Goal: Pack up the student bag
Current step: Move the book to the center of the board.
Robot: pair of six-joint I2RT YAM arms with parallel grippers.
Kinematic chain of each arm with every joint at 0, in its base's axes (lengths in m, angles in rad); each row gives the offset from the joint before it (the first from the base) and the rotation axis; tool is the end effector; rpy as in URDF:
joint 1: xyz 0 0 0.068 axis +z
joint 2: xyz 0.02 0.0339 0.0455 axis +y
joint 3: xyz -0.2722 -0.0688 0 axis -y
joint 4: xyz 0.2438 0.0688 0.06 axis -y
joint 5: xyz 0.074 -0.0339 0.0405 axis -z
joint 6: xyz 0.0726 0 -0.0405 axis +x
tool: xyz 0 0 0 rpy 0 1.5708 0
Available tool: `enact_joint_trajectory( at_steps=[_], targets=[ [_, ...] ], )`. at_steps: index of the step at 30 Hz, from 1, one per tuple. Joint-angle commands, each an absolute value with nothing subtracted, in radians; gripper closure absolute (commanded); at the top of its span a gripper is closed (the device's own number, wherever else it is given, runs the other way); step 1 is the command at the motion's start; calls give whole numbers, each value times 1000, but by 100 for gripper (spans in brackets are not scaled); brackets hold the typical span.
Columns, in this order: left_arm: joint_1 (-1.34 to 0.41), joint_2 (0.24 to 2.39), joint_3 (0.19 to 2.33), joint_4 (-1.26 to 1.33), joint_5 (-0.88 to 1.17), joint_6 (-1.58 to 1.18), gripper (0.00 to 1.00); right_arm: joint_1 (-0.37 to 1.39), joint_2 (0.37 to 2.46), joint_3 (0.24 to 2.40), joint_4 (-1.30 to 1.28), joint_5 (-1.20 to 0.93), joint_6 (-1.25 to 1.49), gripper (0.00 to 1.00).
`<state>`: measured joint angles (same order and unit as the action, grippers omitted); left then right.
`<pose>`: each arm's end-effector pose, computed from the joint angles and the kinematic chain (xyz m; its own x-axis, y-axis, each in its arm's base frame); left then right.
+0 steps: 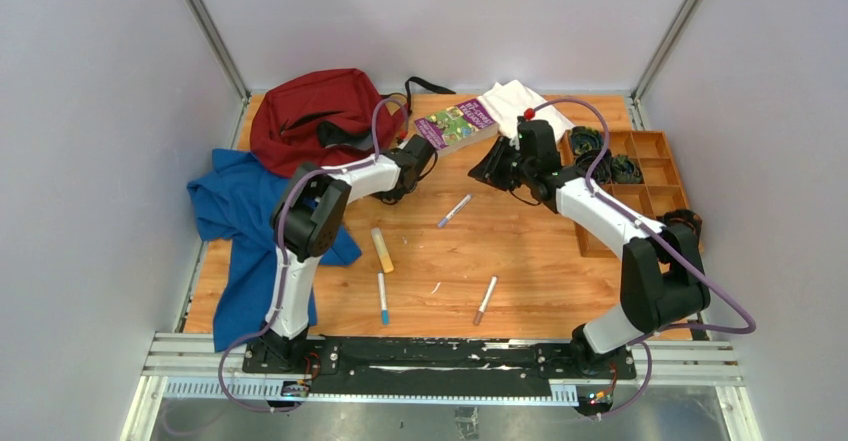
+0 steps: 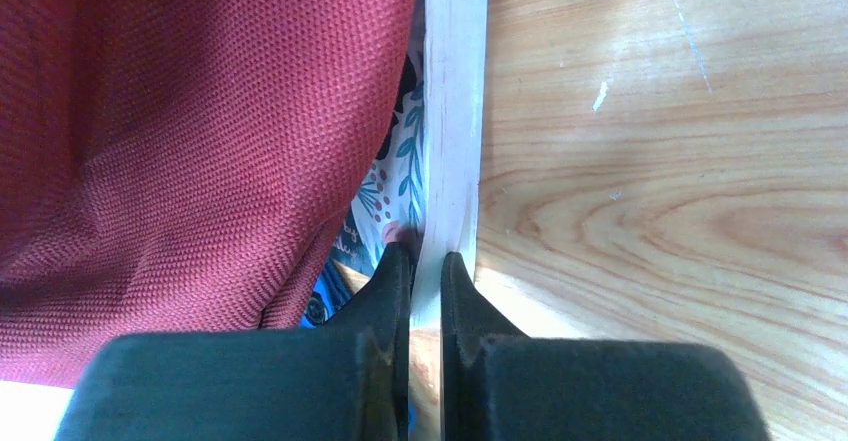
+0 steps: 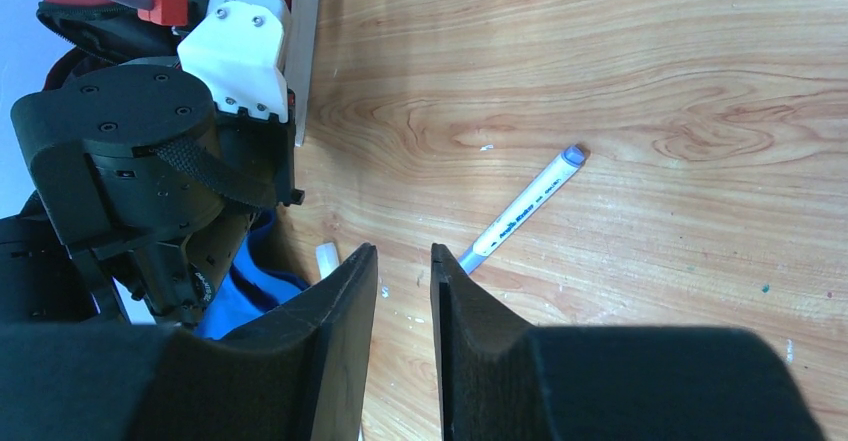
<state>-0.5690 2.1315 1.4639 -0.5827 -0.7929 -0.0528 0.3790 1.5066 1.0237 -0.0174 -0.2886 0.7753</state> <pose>0.3924 -0.1896 0.1216 -0.8084 0.4731 -0.3503 0.1466 0.7381 0.6585 0.3383 0.1570 0.2562 -0.7289 0.4319 -0.5311 -0.1071 0.6943 0.7117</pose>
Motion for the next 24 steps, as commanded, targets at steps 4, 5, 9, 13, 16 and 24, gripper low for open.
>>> enact_joint_trajectory(
  at_steps=[4,5,9,13,16,24],
  targets=[
    [-538,2151,1449,-596,-720,-61,100,365,1508,1005,-13,-298,787,70],
    [-538,2141,1448,-594,-711,-63,100,365,1508,1006,-14,-298,787,71],
    [-549,2080,1435,-591,-666,-62,100,365,1508,1006,-14,-297,787,72],
    [-574,2020,1431,-594,-627,-51,100,365,1507,1007,-17,-301,788,73],
    [-575,1948,1437,-606,-519,-88,100,365,1502,1004,-20,-299,787,74],
    [-595,1810,1443,-600,-246,-224,100,365,1505,996,-20,-318,782,73]
  ],
)
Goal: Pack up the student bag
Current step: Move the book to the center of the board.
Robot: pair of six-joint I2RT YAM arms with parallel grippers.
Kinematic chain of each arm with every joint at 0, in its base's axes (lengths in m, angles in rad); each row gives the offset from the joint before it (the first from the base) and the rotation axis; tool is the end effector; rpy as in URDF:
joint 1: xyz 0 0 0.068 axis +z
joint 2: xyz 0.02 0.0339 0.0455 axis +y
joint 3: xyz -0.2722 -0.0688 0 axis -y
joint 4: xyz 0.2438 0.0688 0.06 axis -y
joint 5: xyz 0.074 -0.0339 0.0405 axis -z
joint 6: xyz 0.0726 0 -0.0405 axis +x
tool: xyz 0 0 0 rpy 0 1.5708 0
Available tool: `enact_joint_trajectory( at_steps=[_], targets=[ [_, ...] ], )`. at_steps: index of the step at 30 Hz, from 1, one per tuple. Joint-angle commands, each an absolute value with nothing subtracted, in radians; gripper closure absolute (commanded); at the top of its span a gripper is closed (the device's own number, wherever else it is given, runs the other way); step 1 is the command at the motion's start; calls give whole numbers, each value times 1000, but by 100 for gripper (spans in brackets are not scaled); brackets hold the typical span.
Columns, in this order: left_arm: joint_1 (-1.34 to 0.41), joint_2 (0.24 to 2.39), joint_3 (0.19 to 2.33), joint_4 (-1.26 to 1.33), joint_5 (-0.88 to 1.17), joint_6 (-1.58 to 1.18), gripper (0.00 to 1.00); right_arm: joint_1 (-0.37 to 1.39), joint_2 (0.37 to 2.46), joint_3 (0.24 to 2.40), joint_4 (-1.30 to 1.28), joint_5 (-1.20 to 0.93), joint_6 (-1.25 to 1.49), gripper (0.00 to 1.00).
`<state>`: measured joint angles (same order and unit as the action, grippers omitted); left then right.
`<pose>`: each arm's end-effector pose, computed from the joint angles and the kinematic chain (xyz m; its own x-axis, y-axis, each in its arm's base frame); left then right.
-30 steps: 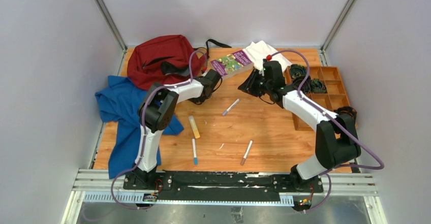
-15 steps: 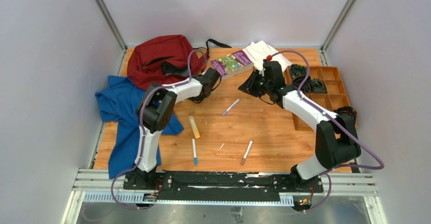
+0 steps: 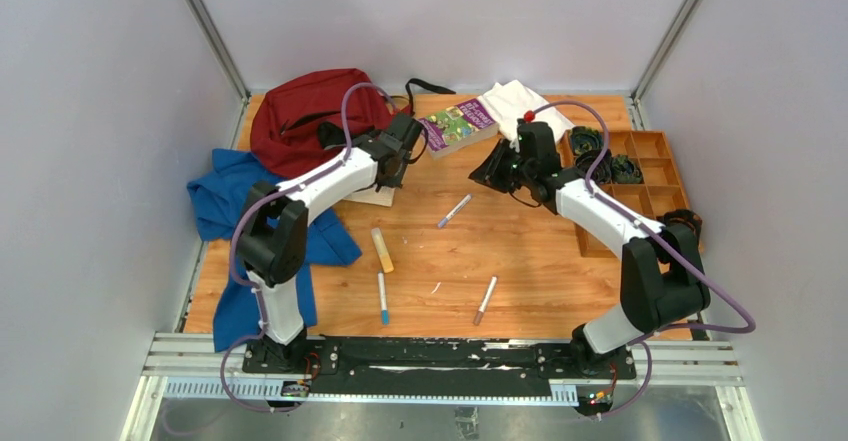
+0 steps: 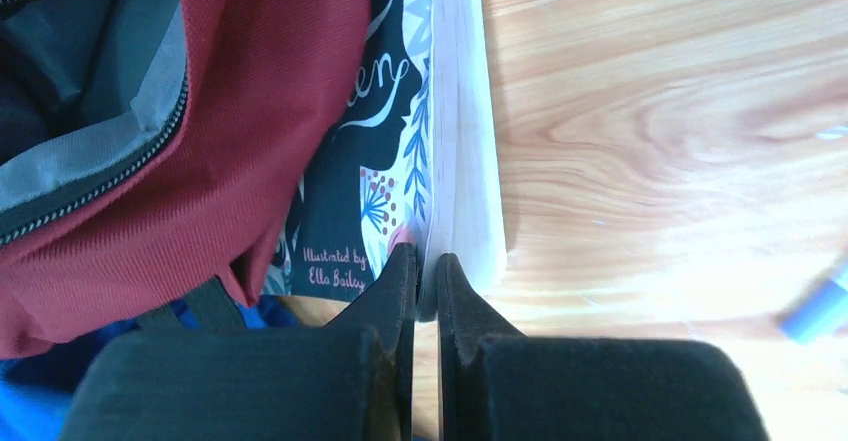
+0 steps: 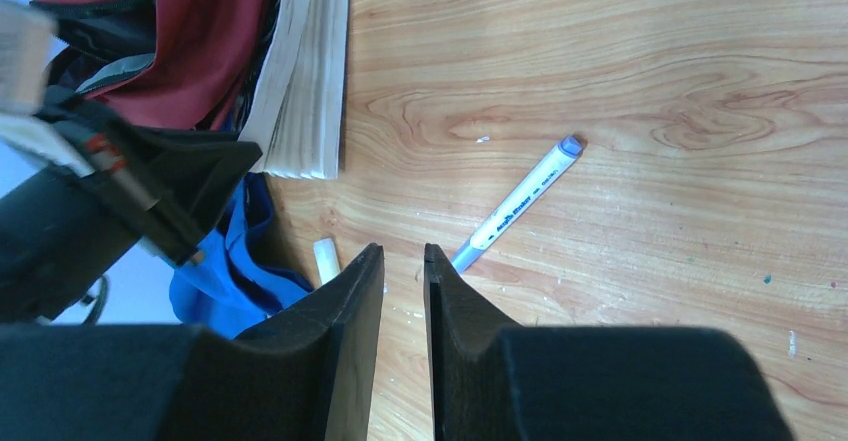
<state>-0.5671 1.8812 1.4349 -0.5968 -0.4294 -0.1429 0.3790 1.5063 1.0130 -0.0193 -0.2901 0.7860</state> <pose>0.3700 -0.1998 0.2006 -0.7657 0.3341 -0.5496 0.2046 0.9366 0.2843 0.3367 0.1565 0.2521 -0.7367 0.4364 -0.5166 -0.0918 0.6923 0.7157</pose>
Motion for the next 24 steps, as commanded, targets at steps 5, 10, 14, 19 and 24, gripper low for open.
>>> enact_joint_trajectory(
  at_steps=[5,10,14,19,24],
  targets=[
    [-599,1770,1430,-551,-67,-280,100,373,1531,980,24,-360,786,67],
    [-624,1768,1414,-515,41,-324,100,383,1548,954,49,-371,803,64],
    [-640,1765,1401,-488,66,-372,96,383,1551,938,52,-354,802,63],
    [-640,1742,1450,-552,13,-379,31,392,1597,960,62,-380,797,63],
    [-626,1721,1483,-626,-192,-413,30,444,1703,1062,35,-390,772,63]
  ],
)
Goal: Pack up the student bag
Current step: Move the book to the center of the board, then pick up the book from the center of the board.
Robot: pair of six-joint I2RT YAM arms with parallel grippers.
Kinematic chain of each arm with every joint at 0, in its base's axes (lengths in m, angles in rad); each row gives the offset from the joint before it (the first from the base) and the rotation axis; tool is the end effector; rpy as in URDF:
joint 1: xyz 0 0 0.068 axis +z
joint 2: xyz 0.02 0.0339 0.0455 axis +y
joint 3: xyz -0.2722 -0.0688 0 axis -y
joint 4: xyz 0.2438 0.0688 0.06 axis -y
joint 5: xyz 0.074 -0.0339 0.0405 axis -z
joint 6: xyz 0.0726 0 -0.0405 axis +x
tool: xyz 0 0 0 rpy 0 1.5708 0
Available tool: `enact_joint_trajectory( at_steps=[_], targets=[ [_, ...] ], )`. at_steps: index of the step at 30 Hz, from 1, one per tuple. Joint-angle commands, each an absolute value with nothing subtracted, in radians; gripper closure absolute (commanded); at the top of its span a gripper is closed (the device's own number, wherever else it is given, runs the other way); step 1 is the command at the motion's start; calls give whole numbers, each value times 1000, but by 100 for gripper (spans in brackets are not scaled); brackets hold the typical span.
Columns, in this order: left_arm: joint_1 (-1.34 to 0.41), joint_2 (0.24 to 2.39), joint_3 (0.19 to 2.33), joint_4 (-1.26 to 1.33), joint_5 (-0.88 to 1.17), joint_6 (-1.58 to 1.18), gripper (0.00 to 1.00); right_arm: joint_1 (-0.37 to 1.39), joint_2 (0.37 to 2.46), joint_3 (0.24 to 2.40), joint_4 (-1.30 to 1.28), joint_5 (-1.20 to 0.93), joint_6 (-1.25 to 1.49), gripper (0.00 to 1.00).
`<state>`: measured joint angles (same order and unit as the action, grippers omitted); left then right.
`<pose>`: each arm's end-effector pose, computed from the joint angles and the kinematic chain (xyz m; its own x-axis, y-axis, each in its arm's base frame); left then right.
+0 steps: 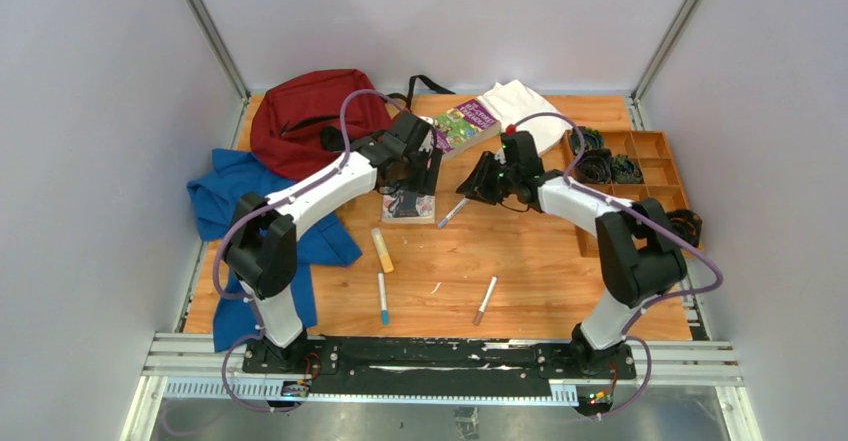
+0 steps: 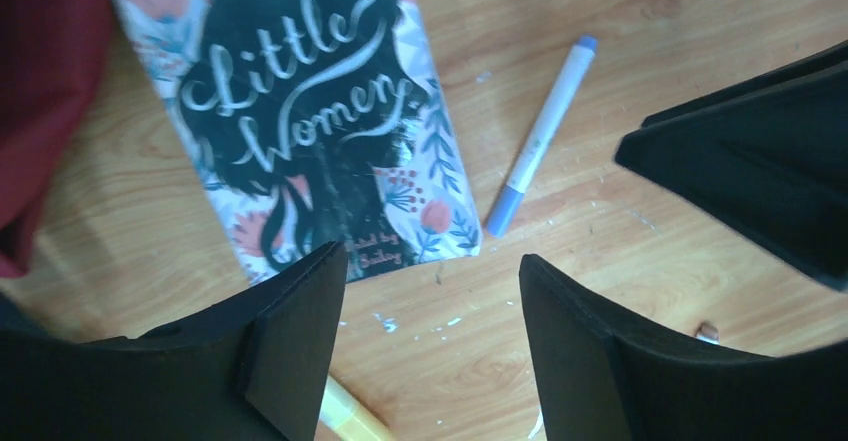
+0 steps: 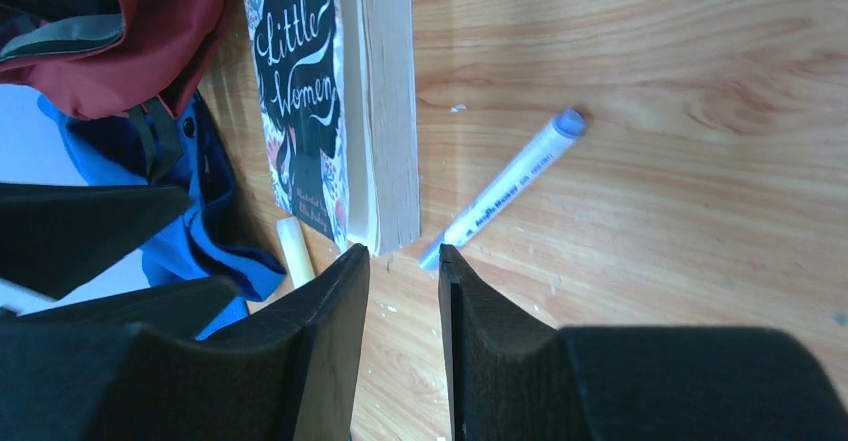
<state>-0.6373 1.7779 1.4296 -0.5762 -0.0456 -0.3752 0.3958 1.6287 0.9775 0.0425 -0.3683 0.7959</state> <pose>0.3346 -0.2436 0.2361 -0.8067 0.1418 -0.5737 0.2974 0.9363 -0.1868 0.3427 0.1715 0.2041 -0.8208 0.3794 -0.4269 -0.0654 0.6801 0.7302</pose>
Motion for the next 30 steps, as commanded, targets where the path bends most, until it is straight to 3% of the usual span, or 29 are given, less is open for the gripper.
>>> enact_joint_trajectory(
  at_steps=[1,3,6,14,21,30],
  targets=[
    [-613,1724,1478,-631,-204,-427,31,455,1733,1095,15,-390,760,62],
    [-578,1734,1461,-644,-196,-461,32,466,1787,1147,16,-401,754,53],
    [-537,1726,1383,-602,-179,-498,30,471,1858,1200,39,-452,746,25],
    [-479,1716,1150,-415,-95,-543,28,489,2019,1332,4,-501,714,21],
    [-430,1770,1095,-287,81,-570,29,494,2124,1386,7,-574,717,32],
    [-422,1802,1103,-268,152,-537,31,499,2113,1346,91,-655,764,73]
  ],
)
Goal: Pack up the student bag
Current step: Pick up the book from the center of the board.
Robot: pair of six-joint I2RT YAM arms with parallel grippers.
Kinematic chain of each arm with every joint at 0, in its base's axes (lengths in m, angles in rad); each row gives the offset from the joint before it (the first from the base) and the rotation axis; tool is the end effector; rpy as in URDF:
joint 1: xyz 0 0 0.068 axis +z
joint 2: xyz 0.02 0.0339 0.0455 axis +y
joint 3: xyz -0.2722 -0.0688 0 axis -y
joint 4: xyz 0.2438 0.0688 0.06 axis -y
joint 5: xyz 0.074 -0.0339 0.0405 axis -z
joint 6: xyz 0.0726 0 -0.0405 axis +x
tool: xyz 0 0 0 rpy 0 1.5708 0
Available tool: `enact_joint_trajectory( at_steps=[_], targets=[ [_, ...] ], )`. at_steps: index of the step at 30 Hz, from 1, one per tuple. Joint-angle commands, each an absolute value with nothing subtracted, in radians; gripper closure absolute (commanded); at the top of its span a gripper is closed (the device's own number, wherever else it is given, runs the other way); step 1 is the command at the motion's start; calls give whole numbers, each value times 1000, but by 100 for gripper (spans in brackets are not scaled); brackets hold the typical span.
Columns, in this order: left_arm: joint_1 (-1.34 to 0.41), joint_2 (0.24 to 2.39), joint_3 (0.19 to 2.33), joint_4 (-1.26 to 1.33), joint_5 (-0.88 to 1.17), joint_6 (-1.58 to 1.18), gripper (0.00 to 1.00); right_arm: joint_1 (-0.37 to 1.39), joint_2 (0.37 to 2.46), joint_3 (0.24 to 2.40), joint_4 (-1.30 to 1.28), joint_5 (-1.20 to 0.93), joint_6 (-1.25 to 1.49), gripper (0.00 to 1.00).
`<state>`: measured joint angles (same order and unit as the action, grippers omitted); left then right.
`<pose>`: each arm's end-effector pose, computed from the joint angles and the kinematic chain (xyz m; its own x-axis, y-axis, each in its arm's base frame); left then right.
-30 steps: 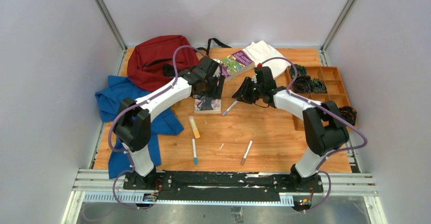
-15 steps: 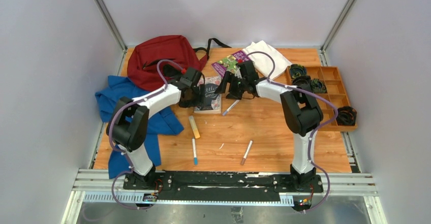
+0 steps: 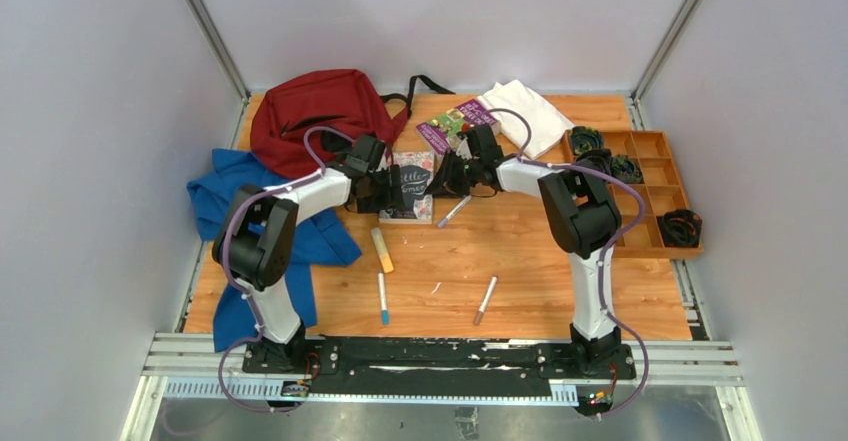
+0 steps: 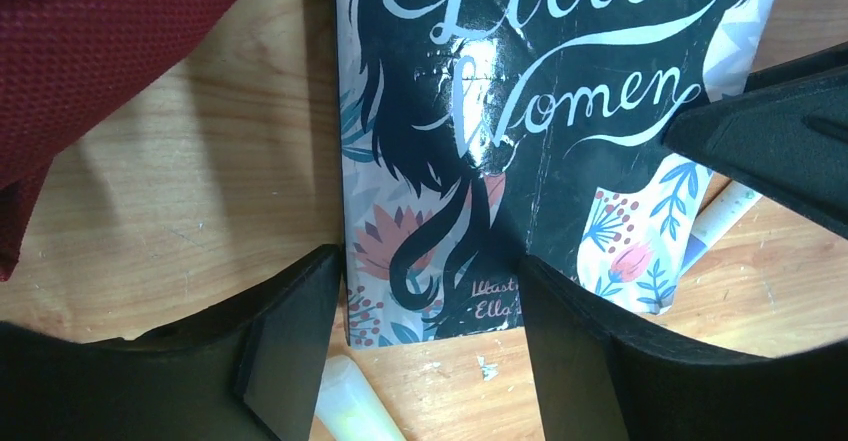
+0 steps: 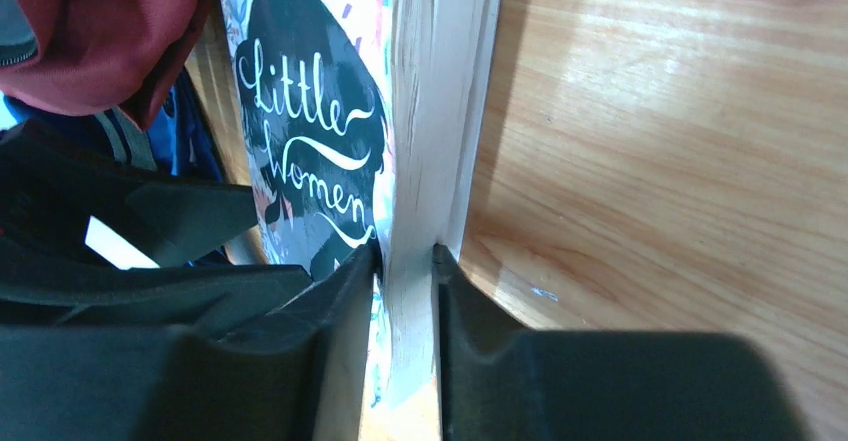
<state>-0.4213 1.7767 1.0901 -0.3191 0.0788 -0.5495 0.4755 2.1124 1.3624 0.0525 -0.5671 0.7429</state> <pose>0.3450 -0.1609 0.1482 -0.8902 -0.1716 -0.4219 -0.0220 0.9415 -0.3364 0.4118 0.2559 0.1376 -0.9294 0.1632 -0.3311 -0.1677 0.6124 0.7726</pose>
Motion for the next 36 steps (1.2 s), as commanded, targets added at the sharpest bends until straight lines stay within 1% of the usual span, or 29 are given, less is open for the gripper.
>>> enact_joint_trajectory(
  at_steps=[1,4,5,8,11,15,22,25,27,31,36],
  targets=[
    [-422,1804,1106,-271,153,-531,31,500,2106,1340,94,-659,764,80],
    [-422,1802,1113,-278,162,-515,32,500,2091,1325,123,-679,785,99],
    [-422,1802,1118,-283,175,-505,32,499,2086,1319,145,-695,795,100],
    [-422,1784,1137,-319,190,-483,31,500,2065,1307,180,-709,818,100],
    [-422,1736,1138,-354,151,-469,27,499,2016,1278,225,-699,839,100],
    [-422,1678,1158,-402,124,-454,23,499,1949,1264,223,-693,849,100],
    [-422,1640,1196,-459,132,-435,20,473,1867,1183,201,-704,834,100],
    [-422,1631,1188,-441,176,-444,7,455,1818,1101,259,-737,836,100],
    [-421,1637,1195,-449,195,-444,3,445,1789,1049,299,-755,836,100],
    [-417,1647,1208,-473,236,-444,1,423,1759,966,389,-797,851,100],
    [-404,1646,1189,-483,280,-481,1,401,1768,895,517,-853,910,100]
  ],
)
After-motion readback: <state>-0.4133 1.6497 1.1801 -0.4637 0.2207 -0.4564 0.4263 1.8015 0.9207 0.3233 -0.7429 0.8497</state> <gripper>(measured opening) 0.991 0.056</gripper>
